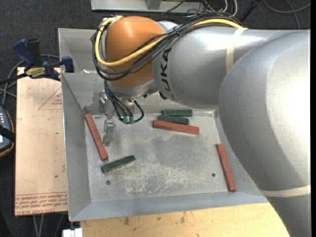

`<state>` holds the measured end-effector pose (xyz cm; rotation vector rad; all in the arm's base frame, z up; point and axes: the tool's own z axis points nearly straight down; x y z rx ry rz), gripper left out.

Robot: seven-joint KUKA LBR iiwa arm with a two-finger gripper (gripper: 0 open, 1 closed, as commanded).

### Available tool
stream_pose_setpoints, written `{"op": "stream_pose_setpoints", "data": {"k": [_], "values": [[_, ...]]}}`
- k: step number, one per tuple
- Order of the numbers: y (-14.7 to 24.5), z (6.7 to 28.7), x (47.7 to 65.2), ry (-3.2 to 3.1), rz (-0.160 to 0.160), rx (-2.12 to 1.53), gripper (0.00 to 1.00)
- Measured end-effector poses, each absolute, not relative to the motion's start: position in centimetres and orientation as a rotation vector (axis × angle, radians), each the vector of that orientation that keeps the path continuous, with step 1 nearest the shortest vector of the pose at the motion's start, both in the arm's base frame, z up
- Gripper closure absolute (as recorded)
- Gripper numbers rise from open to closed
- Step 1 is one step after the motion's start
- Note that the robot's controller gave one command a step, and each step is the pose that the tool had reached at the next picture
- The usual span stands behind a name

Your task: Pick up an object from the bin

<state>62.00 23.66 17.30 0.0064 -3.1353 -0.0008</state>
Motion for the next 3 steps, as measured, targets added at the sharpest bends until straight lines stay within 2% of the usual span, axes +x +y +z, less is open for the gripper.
{"op": "stream_pose_setpoints", "data": {"k": [1,2,3], "values": [[15.9,6.6,55.9,-3.130,0.005,-0.133,0.00],[16.2,7.1,56.2,-3.140,-0.004,-0.128,1.00],[16.9,22.8,57.8,-3.151,-0.005,0.126,1.00]]}}
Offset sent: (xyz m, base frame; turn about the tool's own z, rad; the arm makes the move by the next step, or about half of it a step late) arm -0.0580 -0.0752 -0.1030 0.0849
